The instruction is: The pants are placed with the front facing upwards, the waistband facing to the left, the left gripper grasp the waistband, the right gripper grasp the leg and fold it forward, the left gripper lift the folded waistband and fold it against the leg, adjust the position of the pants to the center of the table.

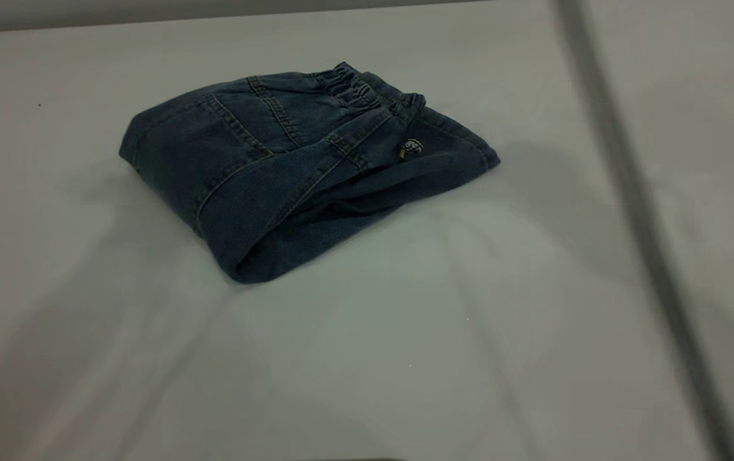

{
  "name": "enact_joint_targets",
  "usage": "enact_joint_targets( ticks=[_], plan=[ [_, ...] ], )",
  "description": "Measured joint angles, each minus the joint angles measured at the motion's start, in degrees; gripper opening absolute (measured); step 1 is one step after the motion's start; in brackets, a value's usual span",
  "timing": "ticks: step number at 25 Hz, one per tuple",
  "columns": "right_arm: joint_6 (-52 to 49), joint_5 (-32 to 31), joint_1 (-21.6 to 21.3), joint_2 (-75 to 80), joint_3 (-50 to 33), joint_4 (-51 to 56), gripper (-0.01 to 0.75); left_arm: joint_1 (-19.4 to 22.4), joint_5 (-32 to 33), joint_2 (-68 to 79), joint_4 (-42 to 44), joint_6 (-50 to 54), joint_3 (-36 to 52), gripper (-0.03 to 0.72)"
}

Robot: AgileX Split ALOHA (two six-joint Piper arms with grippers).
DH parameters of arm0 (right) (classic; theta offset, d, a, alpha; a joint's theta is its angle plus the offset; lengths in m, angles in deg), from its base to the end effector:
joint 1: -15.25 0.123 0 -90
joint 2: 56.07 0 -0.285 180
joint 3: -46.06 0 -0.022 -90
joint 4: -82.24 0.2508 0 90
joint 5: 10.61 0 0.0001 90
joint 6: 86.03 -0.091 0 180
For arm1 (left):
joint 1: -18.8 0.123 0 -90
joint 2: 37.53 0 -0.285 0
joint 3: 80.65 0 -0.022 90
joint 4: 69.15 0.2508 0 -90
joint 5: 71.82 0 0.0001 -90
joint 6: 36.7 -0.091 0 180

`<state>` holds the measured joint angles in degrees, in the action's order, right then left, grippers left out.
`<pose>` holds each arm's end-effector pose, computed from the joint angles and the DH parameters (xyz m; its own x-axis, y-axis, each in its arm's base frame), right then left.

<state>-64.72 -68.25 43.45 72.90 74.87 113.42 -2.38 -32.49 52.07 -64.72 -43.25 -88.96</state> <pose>0.3921 0.2554 0.2486 -0.7533 -0.4638 -0.4663 -0.6414 0.6747 0.3651 0.3008 -0.1118 0.4215 -0.4109 0.3448 -0.8440 0.3988 0.9004 0.1738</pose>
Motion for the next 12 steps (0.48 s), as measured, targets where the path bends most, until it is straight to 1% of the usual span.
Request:
enact_joint_targets(
  ticks=[4, 7, 10, 12],
  plan=[
    [-4.6, 6.2, 7.6, 5.7, 0.0, -5.5, 0.416, 0.0, 3.4, -4.0, 0.8, 0.9, 0.0, 0.578],
    [-9.6, 9.7, 12.1, 10.4, 0.1, -13.9, 0.416, 0.0, 4.6, -4.6, 0.7, 1.1, 0.0, 0.578],
    [-16.7, 10.8, 14.8, 15.2, 2.5, -24.6, 0.416, 0.0, 5.6, -4.5, 0.7, 1.2, 0.0, 0.578],
    [-21.9, 10.6, 15.3, 18.1, 5.4, -30.7, 0.416, 0.0, 6.1, -4.5, 0.7, 1.2, 0.0, 0.578]
  ],
)
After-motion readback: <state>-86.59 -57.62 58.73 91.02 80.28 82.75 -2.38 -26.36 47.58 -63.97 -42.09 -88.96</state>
